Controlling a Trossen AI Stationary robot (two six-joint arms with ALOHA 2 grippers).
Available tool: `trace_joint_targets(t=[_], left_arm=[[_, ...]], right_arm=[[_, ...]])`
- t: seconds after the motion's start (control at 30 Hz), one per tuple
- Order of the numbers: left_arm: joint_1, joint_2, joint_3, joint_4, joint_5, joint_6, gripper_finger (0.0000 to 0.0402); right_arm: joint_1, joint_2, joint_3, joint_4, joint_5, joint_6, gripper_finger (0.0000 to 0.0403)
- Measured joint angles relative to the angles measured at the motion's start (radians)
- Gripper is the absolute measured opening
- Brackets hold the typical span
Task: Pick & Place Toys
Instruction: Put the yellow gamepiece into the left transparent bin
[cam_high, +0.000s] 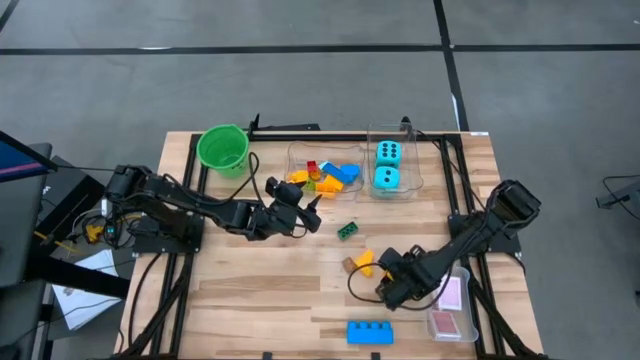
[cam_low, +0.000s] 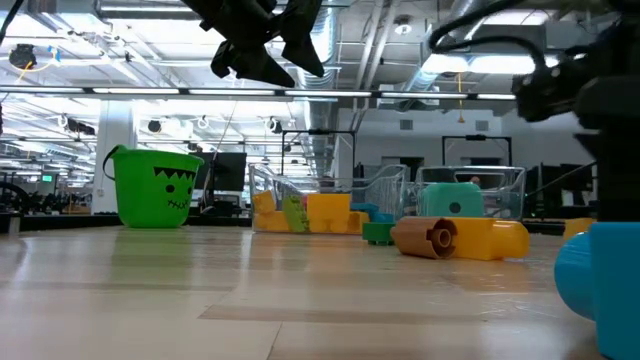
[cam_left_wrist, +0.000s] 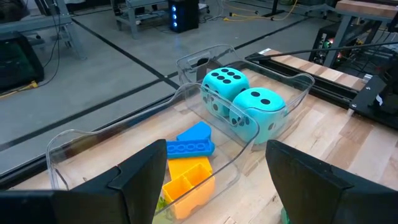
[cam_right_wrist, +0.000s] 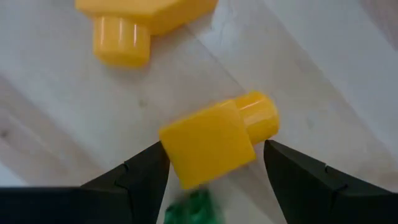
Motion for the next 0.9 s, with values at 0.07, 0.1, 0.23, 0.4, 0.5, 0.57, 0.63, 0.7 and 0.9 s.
trace_joint_targets(t=[0.07, 0.1, 0.23, 0.4, 0.5, 0.57, 0.63, 0.7, 0.9], left_arm=[[0.000, 0.000, 0.000, 0.000, 0.000, 0.000, 0.0268], [0.000, 0.000, 0.000, 0.000, 0.000, 0.000, 0.0268], [0.000, 0.000, 0.000, 0.000, 0.000, 0.000, 0.0268], [0.000, 0.000, 0.000, 0.000, 0.000, 0.001, 0.0268], [0.000, 0.000, 0.000, -0.001, 0.000, 0.001, 0.0268], [0.000, 0.000, 0.000, -0.001, 0.000, 0.001, 0.0268], [0.000, 0.000, 0.000, -0.002, 0.000, 0.001, 0.0268], [0.000, 0.000, 0.000, -0.002, 0.000, 0.001, 0.0268], [0.000, 0.000, 0.000, -0.003, 0.000, 0.002, 0.0268]], right_arm=[[-0.018, 0.000, -0.016, 0.025, 0.020, -0.045, 0.0250], [-0.028, 0.000, -0.023, 0.039, 0.032, -0.067, 0.0250], [-0.060, 0.000, -0.047, 0.101, 0.057, -0.134, 0.0250], [-0.086, 0.000, -0.069, 0.161, 0.096, -0.252, 0.0250], [-0.088, 0.000, -0.069, 0.153, 0.102, -0.305, 0.0250], [-0.090, 0.000, -0.069, 0.127, 0.102, -0.307, 0.0250], [-0.082, 0.000, -0.068, 0.086, 0.102, -0.303, 0.0250], [-0.070, 0.000, -0.068, 0.034, 0.102, -0.280, 0.0250], [-0.033, 0.000, -0.069, -0.059, 0.097, -0.200, 0.0250]])
